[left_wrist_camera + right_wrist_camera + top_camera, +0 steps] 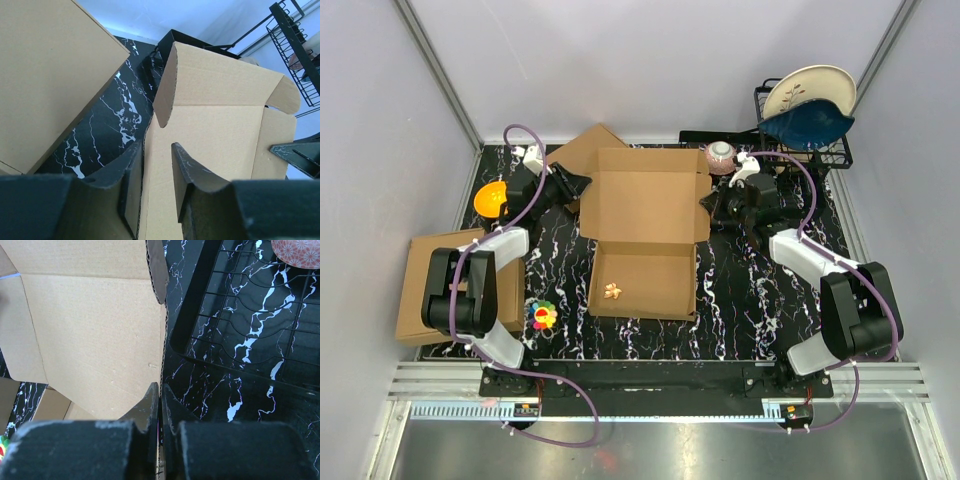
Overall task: Fold the paper box
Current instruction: Close the paper box at the center of the board.
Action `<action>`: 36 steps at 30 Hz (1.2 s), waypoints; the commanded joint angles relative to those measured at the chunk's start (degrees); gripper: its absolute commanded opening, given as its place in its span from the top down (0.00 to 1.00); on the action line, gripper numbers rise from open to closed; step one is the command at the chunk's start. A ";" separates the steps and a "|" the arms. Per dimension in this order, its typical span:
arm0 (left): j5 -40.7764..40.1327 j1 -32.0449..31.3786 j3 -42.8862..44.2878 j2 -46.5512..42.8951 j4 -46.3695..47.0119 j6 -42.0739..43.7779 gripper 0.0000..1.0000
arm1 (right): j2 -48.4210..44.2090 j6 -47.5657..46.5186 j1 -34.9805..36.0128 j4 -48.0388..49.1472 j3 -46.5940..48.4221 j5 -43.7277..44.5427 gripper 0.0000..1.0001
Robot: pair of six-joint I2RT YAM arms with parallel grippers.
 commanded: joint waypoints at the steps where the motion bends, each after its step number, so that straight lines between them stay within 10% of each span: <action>1: 3.53 0.27 2.31 1.09 5.50 -0.22 0.70 | -1.97 -0.70 0.54 2.55 0.74 -0.50 0.99; 8: 4.50 0.27 1.44 1.45 5.06 0.66 0.70 | -1.88 -0.52 0.45 2.55 1.00 -0.68 0.99; 16: 2.74 0.36 1.35 0.65 3.39 2.24 0.99 | -2.59 -0.52 0.62 1.85 1.18 0.02 0.95; 23: 3.54 0.27 2.14 0.57 2.07 2.77 1.00 | -4.96 0.18 0.63 0.44 2.76 3.62 0.49; 36: 3.63 0.27 1.79 -0.66 1.54 3.12 1.00 | -0.04 -1.40 0.45 -3.24 9.52 5.12 0.49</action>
